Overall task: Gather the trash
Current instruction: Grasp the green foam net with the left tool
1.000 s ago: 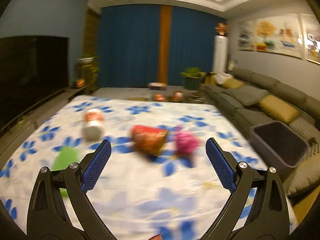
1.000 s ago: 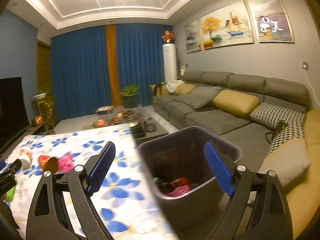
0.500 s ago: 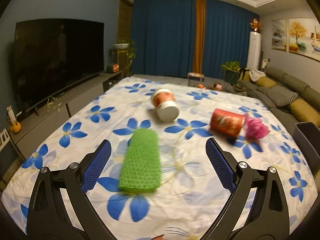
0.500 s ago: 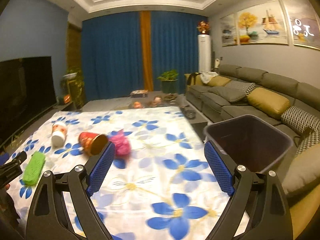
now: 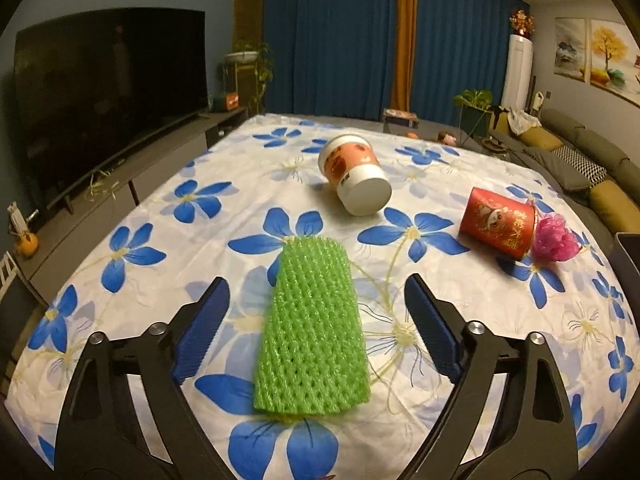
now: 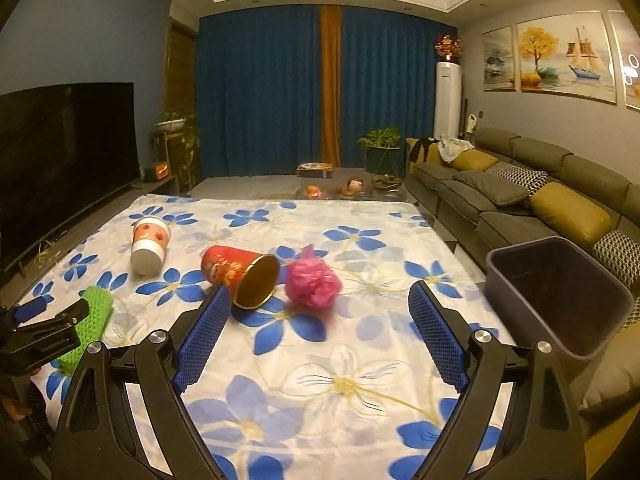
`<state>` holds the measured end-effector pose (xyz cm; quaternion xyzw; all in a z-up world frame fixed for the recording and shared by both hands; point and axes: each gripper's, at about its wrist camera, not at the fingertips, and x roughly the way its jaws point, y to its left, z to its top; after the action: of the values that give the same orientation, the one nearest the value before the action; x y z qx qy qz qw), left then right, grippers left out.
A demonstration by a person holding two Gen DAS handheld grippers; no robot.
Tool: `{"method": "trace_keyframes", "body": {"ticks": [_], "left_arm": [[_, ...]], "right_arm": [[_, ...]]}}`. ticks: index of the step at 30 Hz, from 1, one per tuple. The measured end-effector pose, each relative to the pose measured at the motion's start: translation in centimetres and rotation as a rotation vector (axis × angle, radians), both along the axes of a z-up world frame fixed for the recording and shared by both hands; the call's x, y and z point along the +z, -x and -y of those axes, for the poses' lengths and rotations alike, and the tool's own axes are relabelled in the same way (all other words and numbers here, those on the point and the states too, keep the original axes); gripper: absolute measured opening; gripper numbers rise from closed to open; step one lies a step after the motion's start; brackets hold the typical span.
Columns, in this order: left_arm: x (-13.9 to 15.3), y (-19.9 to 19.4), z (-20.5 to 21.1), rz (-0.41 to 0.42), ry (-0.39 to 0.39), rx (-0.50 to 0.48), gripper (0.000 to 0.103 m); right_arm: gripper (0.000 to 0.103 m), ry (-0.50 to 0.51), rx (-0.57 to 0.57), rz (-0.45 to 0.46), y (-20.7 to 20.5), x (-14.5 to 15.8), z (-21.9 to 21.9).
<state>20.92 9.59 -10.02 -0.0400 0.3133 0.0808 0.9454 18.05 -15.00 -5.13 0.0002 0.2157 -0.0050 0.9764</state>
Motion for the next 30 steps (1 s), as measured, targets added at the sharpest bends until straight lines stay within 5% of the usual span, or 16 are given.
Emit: {"method": "trace_keyframes", "body": {"ticks": [4,9,18,30], "left_arm": [[-0.6,-1.0,-0.2,-0.04,0.03,-0.017,0.075],[-1.5,-2.3,-0.7,-0.108,0.072,-0.039,0.047],[-2.5,-3.1,-1.5,-0.141,0.181,-0.092,0.021],[-0.2,-1.4,-1.5,0.021,0.176,-0.116,0.013]], "right_arm": [[0.087,0.005,0.015,-0.013,-1.3,-0.5,-1.0],[0.087,0.006,0.029,-0.031,-3.0,-1.0,-2.2],[0.085,0.005,0.049,-0.075,-5.8,-2.1,-3.6],[0.066,-0.036,0.103,-0.174,-10.0,-4.4,-4.7]]}}
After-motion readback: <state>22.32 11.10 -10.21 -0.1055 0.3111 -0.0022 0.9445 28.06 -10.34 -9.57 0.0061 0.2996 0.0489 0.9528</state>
